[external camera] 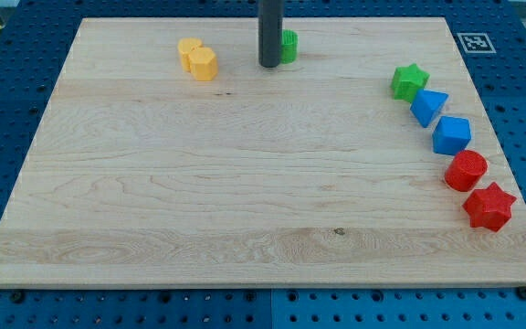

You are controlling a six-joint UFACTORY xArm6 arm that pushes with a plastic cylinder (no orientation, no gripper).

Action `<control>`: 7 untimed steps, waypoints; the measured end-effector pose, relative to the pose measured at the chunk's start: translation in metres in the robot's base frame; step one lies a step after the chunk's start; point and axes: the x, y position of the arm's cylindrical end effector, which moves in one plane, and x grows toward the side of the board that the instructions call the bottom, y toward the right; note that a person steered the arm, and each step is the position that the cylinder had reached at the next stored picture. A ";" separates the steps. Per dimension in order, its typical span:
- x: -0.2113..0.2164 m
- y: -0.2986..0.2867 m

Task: Slide the green circle towards top right

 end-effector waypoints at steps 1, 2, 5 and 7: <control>-0.005 -0.010; -0.035 -0.010; -0.042 0.005; -0.016 0.005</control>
